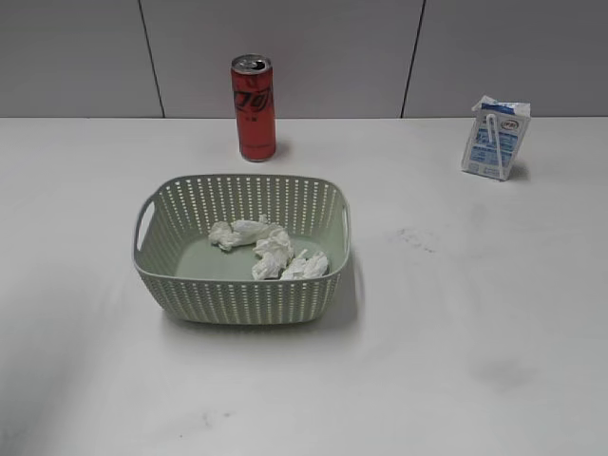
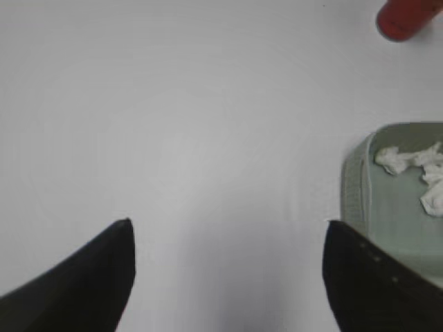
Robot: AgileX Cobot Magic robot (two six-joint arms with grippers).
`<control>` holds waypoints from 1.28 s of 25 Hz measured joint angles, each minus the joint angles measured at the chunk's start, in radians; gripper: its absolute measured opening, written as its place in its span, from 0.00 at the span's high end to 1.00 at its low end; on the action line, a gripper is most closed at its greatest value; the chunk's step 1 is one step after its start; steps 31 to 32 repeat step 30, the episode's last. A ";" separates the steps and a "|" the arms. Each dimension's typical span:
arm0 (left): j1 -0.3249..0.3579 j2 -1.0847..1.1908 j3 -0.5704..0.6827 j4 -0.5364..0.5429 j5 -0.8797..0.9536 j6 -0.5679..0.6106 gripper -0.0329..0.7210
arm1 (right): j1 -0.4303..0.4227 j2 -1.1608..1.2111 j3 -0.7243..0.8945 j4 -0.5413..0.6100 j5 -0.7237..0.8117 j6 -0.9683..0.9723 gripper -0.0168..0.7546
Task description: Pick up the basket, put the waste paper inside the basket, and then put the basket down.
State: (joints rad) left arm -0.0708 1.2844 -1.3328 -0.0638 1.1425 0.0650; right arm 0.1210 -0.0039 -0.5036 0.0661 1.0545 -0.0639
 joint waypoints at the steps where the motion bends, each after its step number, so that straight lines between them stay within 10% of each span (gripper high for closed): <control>1: 0.000 -0.049 0.036 -0.001 -0.005 0.000 0.10 | 0.000 0.000 0.000 -0.002 0.000 0.000 0.24; 18: 0.000 -1.002 0.771 -0.056 -0.078 0.001 0.17 | 0.000 0.000 0.001 -0.004 -0.001 0.000 0.24; 32: 0.006 -1.289 0.845 -0.056 -0.058 -0.005 0.18 | 0.000 0.000 0.001 -0.003 -0.001 0.000 0.24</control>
